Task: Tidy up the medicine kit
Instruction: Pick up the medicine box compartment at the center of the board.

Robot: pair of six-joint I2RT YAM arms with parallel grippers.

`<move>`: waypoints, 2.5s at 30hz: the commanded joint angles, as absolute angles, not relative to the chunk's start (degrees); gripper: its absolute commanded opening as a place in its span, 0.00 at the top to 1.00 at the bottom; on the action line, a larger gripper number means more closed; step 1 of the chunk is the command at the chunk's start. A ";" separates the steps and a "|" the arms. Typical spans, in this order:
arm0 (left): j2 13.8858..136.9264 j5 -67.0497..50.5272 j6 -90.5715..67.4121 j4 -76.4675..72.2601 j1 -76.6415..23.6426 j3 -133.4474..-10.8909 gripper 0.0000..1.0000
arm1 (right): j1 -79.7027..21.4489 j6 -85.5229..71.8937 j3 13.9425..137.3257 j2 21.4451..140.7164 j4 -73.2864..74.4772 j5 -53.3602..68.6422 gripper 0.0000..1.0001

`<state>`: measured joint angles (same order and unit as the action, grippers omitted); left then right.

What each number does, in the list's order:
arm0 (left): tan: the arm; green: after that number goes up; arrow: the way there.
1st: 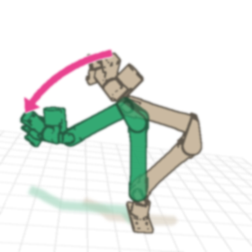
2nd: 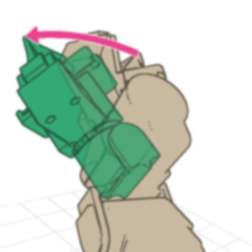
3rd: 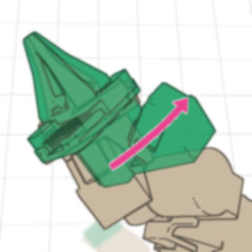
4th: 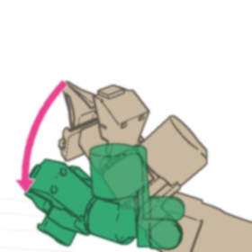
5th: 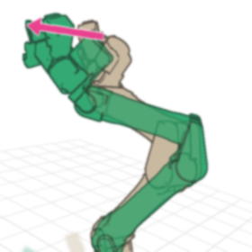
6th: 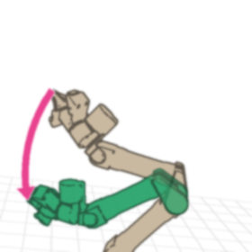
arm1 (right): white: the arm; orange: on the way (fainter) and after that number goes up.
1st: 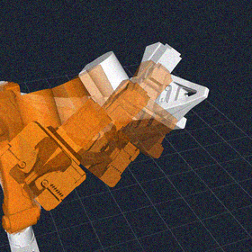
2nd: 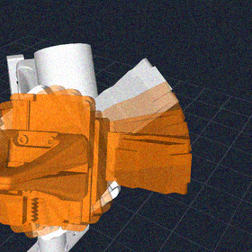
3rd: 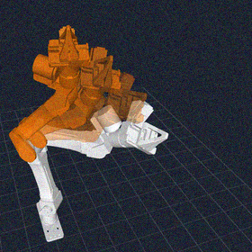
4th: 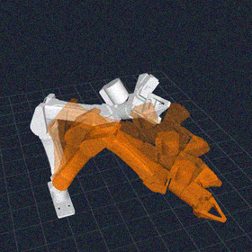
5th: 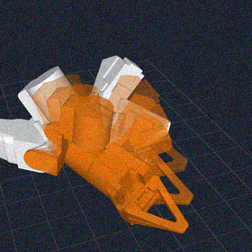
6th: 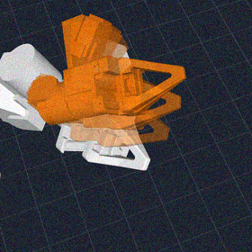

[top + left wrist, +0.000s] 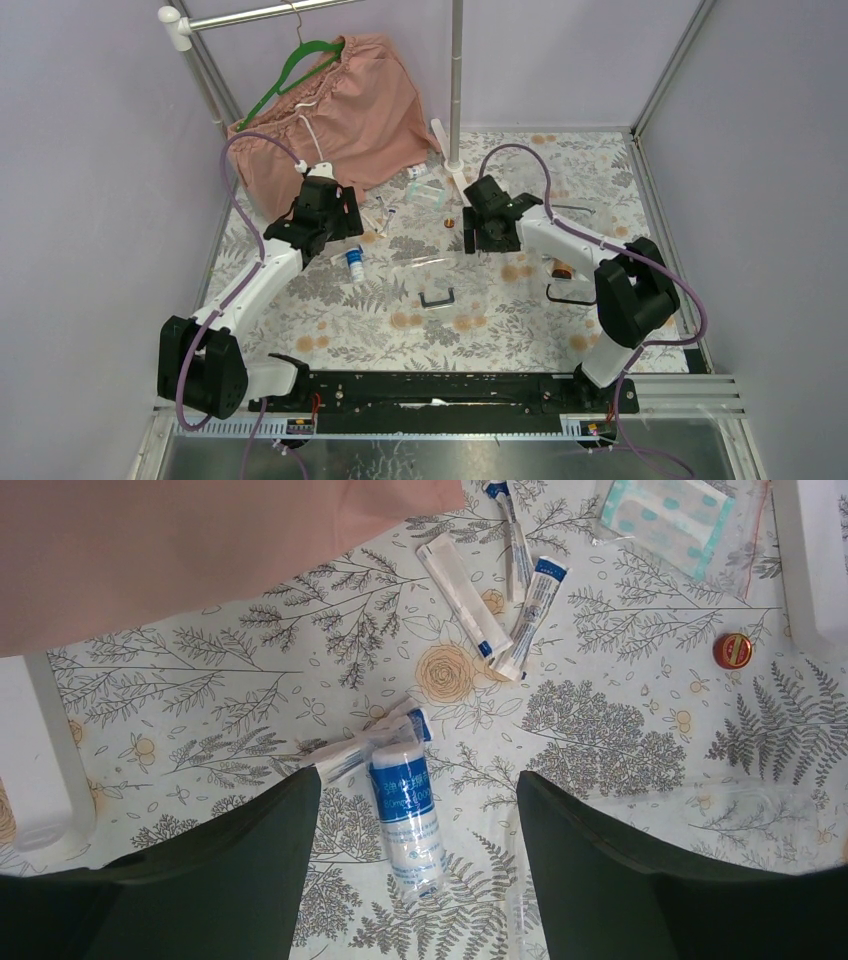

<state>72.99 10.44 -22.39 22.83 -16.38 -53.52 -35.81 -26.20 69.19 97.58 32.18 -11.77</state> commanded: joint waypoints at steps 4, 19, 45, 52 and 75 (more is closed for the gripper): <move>71.39 12.21 -22.46 22.48 -15.95 -53.44 0.20 | -30.08 -24.65 76.96 97.05 32.92 -16.48 0.23; 71.54 10.37 -21.36 22.80 -15.82 -52.56 0.20 | -19.65 -22.63 94.55 109.44 32.07 -13.65 0.24; 73.11 9.58 -36.11 26.40 -15.82 -46.89 0.20 | -16.52 -20.27 99.50 109.40 32.94 -5.71 0.29; 78.75 9.73 -36.59 26.00 -15.88 -46.58 0.22 | -16.52 -21.13 91.04 97.30 29.81 -1.53 0.29; 83.57 9.52 -39.17 23.42 -18.72 -44.05 0.24 | -16.46 -23.25 77.66 79.28 26.73 -6.84 0.26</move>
